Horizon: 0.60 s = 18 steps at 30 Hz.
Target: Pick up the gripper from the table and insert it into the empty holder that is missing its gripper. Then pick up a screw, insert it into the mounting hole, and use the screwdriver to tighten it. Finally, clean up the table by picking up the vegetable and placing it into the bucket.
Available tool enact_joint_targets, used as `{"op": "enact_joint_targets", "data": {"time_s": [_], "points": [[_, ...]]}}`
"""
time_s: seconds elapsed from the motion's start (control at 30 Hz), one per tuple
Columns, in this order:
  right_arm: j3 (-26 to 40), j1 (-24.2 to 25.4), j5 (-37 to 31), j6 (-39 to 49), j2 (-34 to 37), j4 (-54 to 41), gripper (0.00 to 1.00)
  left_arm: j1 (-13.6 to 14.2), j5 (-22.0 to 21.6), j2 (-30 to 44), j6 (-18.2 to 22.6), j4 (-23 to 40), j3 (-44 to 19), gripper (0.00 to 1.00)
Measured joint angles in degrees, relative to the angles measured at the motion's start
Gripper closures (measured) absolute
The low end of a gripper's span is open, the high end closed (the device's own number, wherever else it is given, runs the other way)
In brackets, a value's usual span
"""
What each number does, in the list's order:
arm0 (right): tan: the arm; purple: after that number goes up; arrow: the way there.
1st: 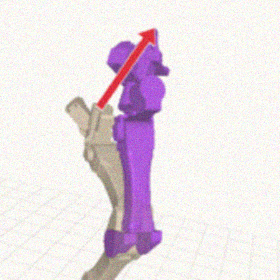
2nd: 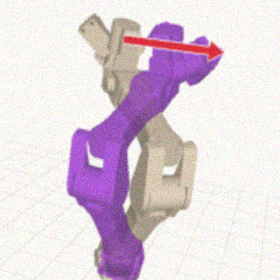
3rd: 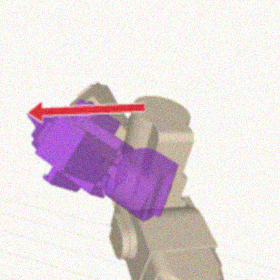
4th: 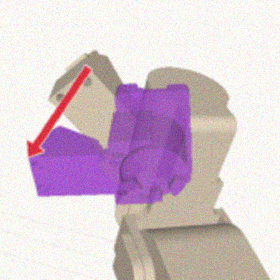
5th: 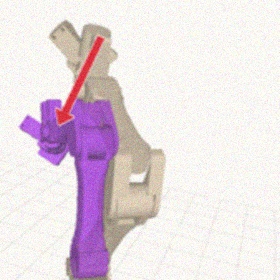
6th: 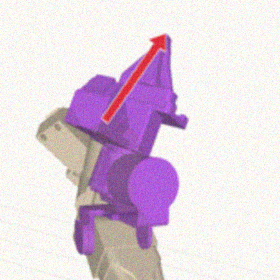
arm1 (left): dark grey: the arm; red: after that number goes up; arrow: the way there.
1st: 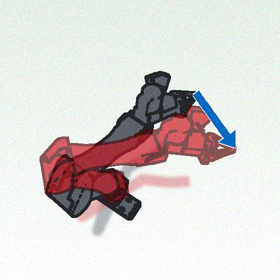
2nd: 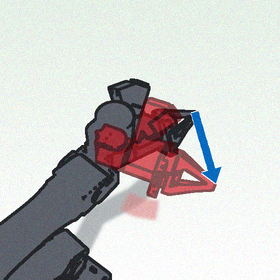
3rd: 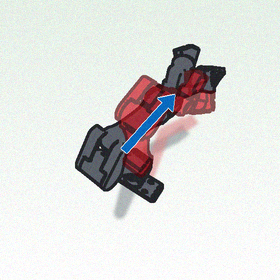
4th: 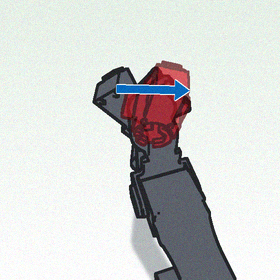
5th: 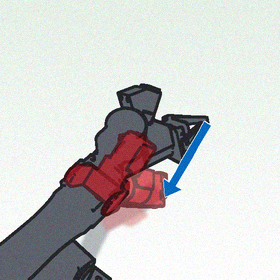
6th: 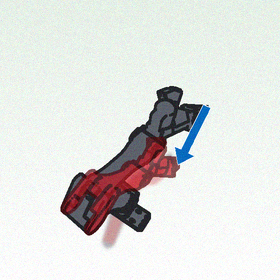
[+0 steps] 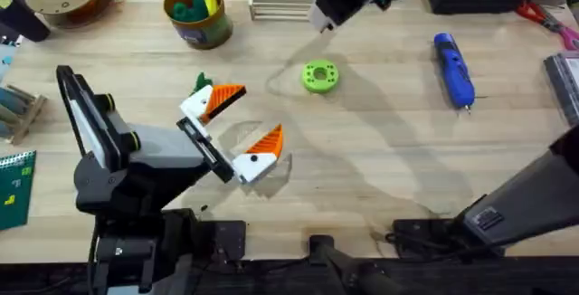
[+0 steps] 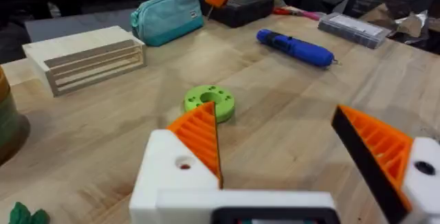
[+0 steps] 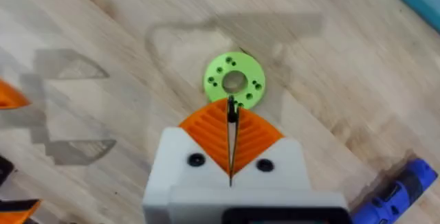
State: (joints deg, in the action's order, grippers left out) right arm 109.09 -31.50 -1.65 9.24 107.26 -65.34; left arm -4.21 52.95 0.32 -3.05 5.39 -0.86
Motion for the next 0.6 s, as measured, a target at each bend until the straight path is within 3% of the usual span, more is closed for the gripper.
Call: {"op": "enact_joint_targets", "data": {"time_s": [0.2,0.53,0.6], "points": [[8.43,-4.29,0.0,0.04,0.0,-5.56,0.995,0.0,0.0,0.0,0.0,0.0,0.0,0.005],[14.58,-13.07,0.0,0.0,0.34,-11.06,0.995,0.0,0.0,0.0,0.0,0.0,0.0,0.006],[20.95,-16.27,0.0,0.0,2.81,-14.6,0.995,0.0,0.0,0.0,0.0,0.0,0.0,0.006]]}}
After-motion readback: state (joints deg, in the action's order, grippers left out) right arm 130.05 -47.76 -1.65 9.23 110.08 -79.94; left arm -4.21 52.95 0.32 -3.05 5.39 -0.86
